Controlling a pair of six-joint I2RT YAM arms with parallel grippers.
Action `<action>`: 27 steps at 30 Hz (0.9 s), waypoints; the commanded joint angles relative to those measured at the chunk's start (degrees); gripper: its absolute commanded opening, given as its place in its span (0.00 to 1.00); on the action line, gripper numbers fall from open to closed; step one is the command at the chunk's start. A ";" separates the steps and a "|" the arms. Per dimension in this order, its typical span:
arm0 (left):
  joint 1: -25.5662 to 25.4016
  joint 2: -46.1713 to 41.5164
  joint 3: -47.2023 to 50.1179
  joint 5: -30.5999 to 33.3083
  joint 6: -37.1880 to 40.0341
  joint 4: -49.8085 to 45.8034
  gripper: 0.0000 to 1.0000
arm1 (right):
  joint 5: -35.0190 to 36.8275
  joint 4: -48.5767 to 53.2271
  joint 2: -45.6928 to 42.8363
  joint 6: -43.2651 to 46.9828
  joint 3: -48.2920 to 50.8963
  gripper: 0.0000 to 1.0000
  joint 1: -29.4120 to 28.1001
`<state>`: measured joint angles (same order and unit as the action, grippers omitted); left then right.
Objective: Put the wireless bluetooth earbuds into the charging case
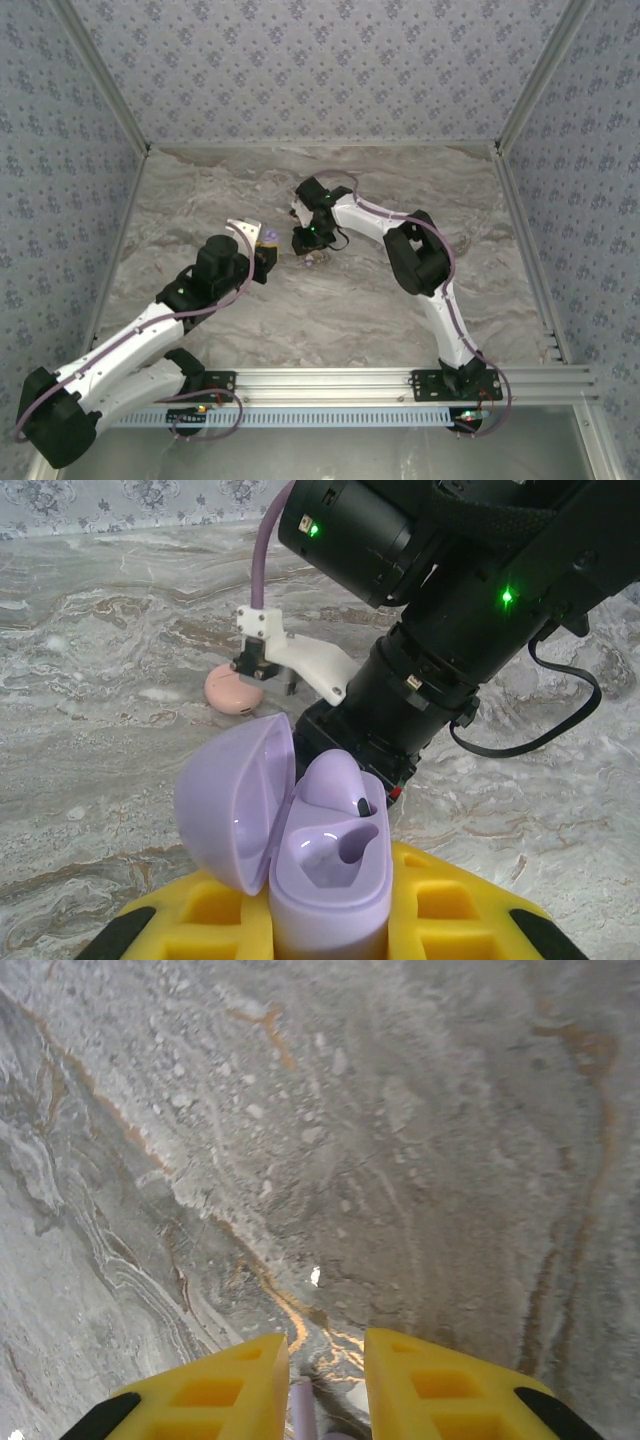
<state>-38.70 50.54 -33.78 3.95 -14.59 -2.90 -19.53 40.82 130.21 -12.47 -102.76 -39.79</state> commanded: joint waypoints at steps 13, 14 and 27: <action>-0.06 -0.19 0.67 0.66 -0.70 0.95 0.11 | -3.15 11.69 1.73 12.32 -1.89 0.29 -2.11; 0.00 0.01 0.65 0.63 -0.79 0.96 0.11 | -2.83 12.21 1.31 13.07 -1.50 0.29 -2.05; -0.02 1.31 0.23 0.45 -1.06 1.31 0.10 | 4.25 16.97 -2.79 18.06 0.57 0.31 -1.52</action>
<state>-38.70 51.77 -33.19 3.95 -15.07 -2.83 -18.61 53.67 129.73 3.99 -103.18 -41.41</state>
